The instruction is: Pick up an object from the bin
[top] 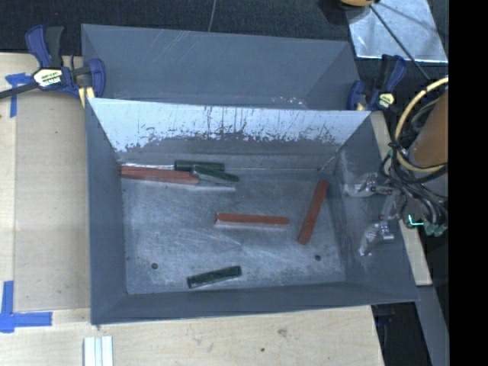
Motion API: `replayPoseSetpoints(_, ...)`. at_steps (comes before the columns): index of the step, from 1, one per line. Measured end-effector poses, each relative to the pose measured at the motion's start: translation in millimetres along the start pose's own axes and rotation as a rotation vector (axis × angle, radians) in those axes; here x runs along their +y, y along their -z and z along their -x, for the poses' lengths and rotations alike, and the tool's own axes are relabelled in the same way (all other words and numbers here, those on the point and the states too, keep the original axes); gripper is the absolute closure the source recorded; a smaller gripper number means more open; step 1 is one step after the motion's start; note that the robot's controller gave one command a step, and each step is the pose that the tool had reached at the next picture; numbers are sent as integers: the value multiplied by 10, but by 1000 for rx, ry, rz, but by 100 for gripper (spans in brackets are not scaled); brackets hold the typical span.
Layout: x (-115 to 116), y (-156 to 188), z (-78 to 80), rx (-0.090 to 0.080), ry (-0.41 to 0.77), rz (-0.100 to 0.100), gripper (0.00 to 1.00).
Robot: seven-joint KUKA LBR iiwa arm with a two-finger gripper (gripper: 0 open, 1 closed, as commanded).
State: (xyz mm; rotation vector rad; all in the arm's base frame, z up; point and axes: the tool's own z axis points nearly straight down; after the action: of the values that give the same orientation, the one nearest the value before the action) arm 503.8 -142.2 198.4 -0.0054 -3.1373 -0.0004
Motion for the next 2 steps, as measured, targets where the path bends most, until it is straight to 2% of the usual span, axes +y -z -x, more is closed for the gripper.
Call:
replayPoseSetpoints(1, 5, 38, 19, -8, 3, -2, 0)
replayPoseSetpoints(2, 359, -456, 516, -17, 63, -4, 0)
